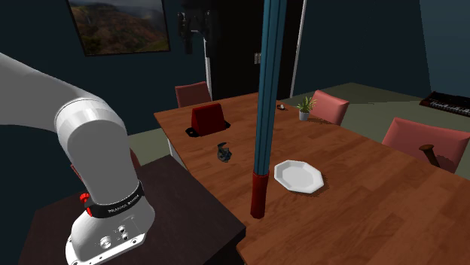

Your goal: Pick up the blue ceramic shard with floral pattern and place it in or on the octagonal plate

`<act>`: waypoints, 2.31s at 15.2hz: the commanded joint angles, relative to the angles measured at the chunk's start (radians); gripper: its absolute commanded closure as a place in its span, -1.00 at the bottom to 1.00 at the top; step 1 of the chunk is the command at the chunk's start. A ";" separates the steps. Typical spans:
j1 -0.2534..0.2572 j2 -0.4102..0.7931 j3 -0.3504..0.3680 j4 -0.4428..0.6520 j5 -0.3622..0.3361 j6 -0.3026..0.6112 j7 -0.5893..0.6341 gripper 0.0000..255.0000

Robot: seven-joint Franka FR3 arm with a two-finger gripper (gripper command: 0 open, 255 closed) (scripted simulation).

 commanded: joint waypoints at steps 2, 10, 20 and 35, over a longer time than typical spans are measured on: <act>0.006 0.007 0.003 -0.027 -0.001 0.034 -0.009 -1.00; 0.054 0.112 0.027 -0.207 -0.014 0.320 -0.076 -1.00; 0.100 0.381 0.066 -0.318 -0.047 0.701 -0.138 -1.00; 0.137 0.986 0.106 -0.216 -0.303 1.191 -0.068 -1.00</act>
